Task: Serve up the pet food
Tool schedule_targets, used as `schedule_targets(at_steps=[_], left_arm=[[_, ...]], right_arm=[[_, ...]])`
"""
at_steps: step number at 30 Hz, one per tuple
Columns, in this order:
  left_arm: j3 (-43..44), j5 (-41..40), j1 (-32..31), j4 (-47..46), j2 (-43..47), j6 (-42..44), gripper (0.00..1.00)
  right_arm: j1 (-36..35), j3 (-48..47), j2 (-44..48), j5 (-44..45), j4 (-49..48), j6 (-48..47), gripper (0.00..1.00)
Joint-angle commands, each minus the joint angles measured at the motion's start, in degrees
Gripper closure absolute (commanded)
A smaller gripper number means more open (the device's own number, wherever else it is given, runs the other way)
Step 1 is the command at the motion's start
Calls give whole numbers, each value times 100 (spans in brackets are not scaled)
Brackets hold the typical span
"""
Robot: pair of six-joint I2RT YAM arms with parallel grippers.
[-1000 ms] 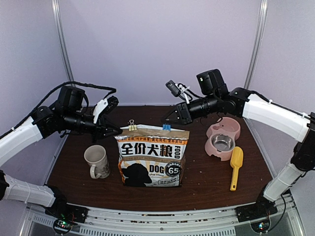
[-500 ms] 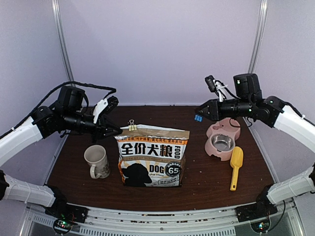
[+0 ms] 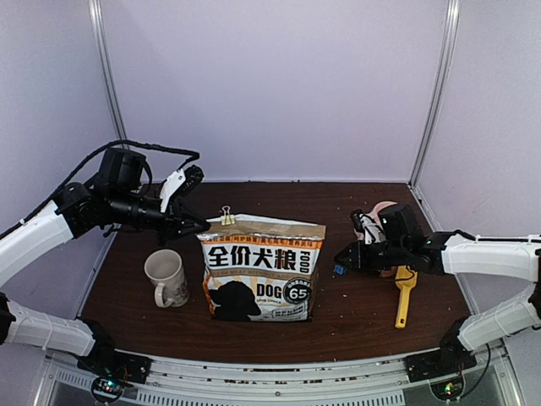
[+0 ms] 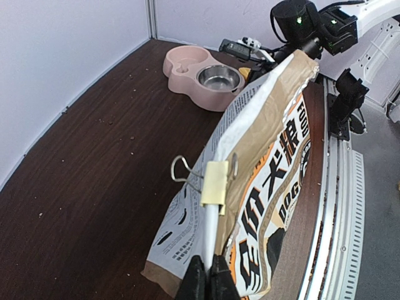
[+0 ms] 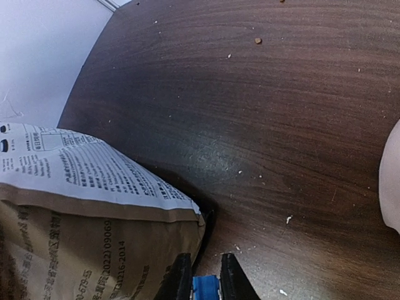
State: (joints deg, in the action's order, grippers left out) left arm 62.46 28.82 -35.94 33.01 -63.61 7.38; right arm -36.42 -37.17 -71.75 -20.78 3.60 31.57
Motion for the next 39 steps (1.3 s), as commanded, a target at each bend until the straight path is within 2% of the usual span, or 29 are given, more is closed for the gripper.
schedule_targets(at_steps=[1, 6, 11, 13, 20, 26, 29, 32, 39], left_arm=[[-23, 48, 35, -278, 91, 1, 100], [-28, 20, 39, -278, 118, 9, 100], [-34, 51, 37, -275, 107, 1, 100], [-26, 54, 41, -277, 104, 1, 100], [-41, 14, 40, -274, 117, 9, 100], [-41, 27, 42, -243, 175, 12, 100], [-58, 71, 32, -235, 204, 9, 100], [-58, 128, 30, -234, 218, 1, 100], [-18, 214, 35, -165, 166, 12, 100]], right_arm=[[-79, 238, -397, 215, -1170, 544, 82], [-84, 441, -899, 350, -1565, 704, 81], [-84, 519, -1235, 400, -1772, 758, 74], [-84, 537, -1329, 451, -1779, 757, 67], [-44, 616, -1130, 732, -1601, 700, 33], [129, 504, -173, 1115, -643, 398, 21], [131, 83, 591, 1169, 135, 6, 15], [132, -549, 947, 602, 655, -506, 12], [-348, -2717, 329, -702, 1747, -1492, 12]])
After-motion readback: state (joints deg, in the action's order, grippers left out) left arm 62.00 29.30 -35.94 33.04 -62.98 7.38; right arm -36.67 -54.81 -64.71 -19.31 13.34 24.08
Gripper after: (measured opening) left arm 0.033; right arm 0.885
